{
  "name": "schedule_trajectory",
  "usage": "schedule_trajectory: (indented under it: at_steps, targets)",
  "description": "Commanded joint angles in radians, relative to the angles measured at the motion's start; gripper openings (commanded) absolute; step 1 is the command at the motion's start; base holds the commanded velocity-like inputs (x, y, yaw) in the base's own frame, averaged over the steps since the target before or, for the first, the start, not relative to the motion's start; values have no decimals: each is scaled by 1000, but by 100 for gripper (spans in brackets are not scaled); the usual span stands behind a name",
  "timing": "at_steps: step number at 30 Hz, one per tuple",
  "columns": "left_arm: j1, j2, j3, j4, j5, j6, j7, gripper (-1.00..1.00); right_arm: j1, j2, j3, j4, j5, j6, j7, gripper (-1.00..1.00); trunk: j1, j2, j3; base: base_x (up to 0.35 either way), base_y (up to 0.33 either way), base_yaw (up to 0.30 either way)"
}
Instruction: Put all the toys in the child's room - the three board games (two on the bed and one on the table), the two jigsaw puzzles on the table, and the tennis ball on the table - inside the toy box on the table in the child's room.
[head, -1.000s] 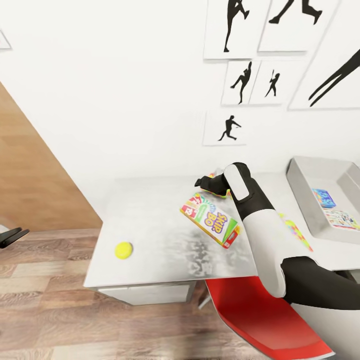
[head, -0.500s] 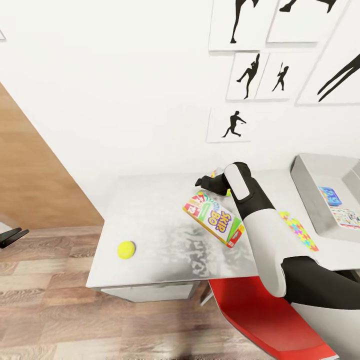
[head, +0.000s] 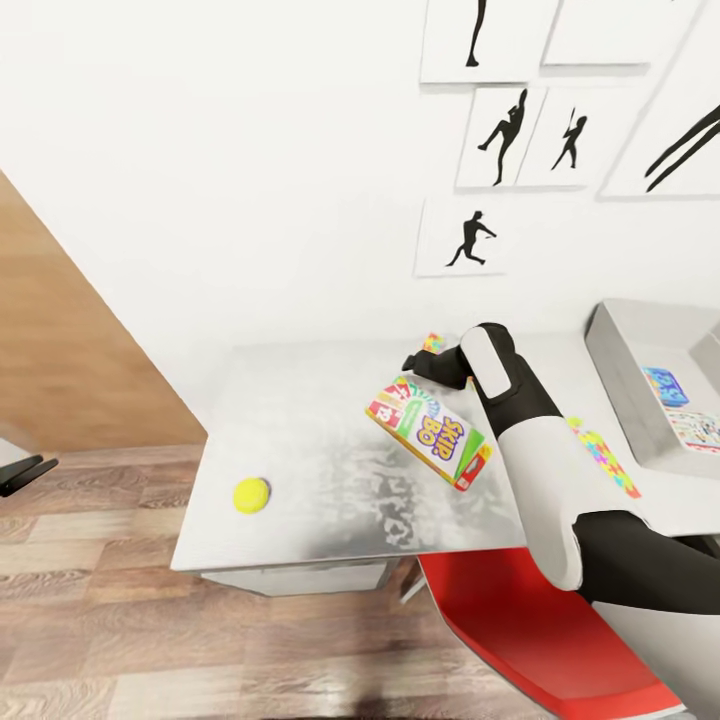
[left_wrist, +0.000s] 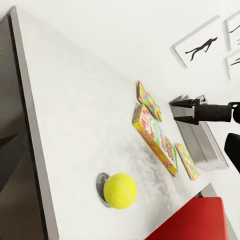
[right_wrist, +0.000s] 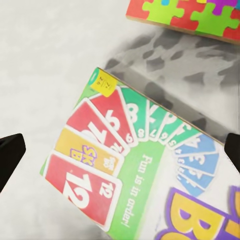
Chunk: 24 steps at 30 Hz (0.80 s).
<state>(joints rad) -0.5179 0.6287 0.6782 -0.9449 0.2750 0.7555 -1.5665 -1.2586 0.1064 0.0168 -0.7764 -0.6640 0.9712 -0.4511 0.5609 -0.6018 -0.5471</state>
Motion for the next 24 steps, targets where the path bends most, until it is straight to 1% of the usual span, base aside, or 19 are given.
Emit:
schedule_trajectory:
  at_steps: [1, 7, 14, 20, 24]
  targets:
    - [-1, 0, 0, 0, -1, 11, -4, 100, -1, -1, 2, -1, -10, 1, -11, 100, 0, -1, -3, 0, 0, 0]
    - [-1, 0, 1, 0, -1, 11, -4, 100, -1, -1, 2, 0, -10, -2, -25, 100, 0, -1, -13, 55, 20, 0]
    - [-1, 0, 1, 0, -2, 10, -4, 100, -6, -1, 4, 4, -11, -34, -39, 100, 0, -1, -24, 116, 86, 0]
    - [-1, 0, 0, 0, -2, 10, -4, 100, -8, -2, 5, 6, -11, -39, -41, 100, 0, -1, -34, 24, 27, 0]
    - [-1, 0, 1, 0, -2, 10, -4, 100, -8, -2, 5, 6, -10, -40, -41, 100, 0, -1, -40, 14, 114, 0]
